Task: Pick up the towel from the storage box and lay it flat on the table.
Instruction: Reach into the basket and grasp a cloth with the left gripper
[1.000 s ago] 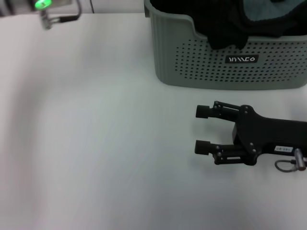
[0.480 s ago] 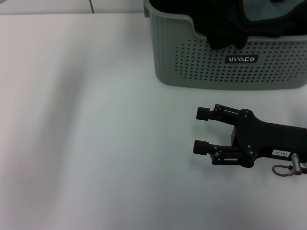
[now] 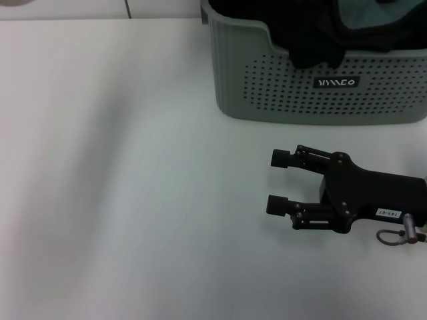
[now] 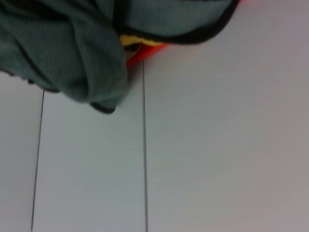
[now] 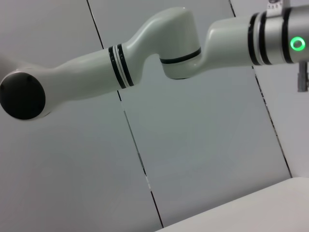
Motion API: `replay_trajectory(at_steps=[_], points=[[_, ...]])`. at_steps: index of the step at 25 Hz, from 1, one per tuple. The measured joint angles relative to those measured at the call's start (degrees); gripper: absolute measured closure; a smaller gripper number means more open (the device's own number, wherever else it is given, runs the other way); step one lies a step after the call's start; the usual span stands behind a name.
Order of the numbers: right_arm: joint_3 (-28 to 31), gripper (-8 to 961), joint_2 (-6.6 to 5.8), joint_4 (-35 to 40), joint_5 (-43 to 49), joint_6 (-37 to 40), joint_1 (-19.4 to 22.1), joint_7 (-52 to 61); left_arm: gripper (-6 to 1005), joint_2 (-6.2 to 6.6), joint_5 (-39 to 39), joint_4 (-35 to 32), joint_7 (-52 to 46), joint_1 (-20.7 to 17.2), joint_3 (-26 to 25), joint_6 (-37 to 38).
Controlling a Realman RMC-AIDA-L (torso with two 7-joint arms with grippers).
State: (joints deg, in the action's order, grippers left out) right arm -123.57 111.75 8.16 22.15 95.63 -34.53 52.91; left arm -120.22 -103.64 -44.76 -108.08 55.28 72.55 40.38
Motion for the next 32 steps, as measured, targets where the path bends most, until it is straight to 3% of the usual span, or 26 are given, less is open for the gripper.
replay_trajectory(at_steps=[4, 11, 16, 22, 32], points=[[0.0, 104, 0.15, 0.0, 0.0, -0.2, 0.1, 0.0, 366, 0.0, -0.7, 3.6, 0.0, 1.6, 0.1, -1.2], [0.0, 103, 0.45, 0.0, 0.0, -1.1, 0.5, 0.0, 373, -0.04, -0.1, 3.7, -0.1, 1.5, 0.2, -1.3], [0.0, 105, 0.58, 0.0, 0.0, -1.3, 0.7, 0.0, 484, 0.11, 1.5, 3.6, 0.2, 1.3, 0.2, -0.9], [0.0, 108, 0.66, 0.0, 0.0, -1.4, 0.8, 0.0, 727, 0.15, 1.9, 3.6, 0.5, 1.4, 0.2, -1.2], [0.0, 108, 0.73, 0.0, -0.4, -2.2, 1.7, 0.0, 935, -0.08, 3.0, 1.7, 2.1, -0.3, 0.3, -0.9]])
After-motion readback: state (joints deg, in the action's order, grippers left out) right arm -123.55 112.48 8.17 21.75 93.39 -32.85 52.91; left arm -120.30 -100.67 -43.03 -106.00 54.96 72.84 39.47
